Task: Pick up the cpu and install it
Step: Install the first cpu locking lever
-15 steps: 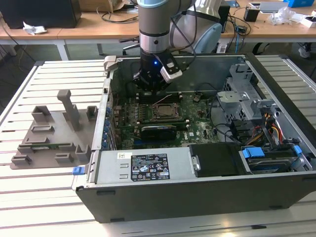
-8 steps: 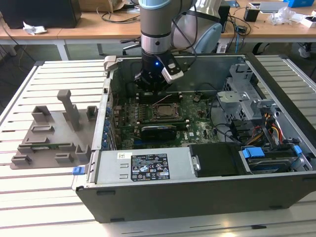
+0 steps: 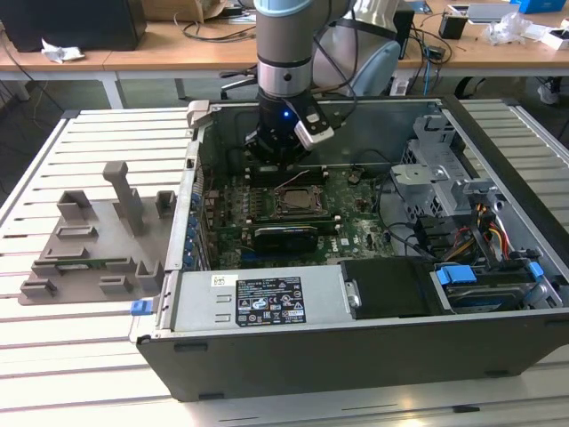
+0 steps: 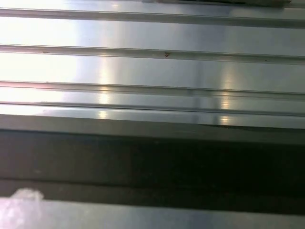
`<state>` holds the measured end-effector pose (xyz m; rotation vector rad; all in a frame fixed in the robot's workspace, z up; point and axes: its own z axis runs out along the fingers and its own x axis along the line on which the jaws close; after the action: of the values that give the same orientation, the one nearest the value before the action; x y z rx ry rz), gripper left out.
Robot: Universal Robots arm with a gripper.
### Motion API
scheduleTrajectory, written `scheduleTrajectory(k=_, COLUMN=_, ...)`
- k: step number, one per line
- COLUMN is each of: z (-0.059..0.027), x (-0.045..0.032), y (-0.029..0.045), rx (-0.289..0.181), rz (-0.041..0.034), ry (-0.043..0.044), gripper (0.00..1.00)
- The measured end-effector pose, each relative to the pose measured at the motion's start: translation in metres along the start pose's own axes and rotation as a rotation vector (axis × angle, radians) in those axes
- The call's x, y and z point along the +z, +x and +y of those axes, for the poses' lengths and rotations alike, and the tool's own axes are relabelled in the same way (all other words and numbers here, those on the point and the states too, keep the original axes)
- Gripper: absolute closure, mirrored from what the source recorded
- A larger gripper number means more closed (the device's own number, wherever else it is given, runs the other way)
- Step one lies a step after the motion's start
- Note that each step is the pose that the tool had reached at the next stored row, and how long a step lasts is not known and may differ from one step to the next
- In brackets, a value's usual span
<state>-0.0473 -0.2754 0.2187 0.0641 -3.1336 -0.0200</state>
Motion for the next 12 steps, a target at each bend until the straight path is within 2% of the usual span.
scheduleTrajectory(k=4, z=-0.0003, x=0.0003, y=-0.0067, rx=-0.001, rz=0.0008, ry=0.0000, gripper=0.89)
scheduleTrajectory(k=5, z=-0.0004, x=0.0006, y=-0.0097, rx=0.000, rz=0.0014, ry=-0.0001, gripper=0.89)
scheduleTrajectory(k=7, z=-0.0008, x=0.0021, y=-0.0206, rx=-0.001, rz=0.0052, ry=0.0000, gripper=0.89)
scheduleTrajectory(k=12, z=-0.0013, x=0.0062, y=-0.0312, rx=-0.001, rz=0.0104, ry=-0.0003, gripper=0.89)
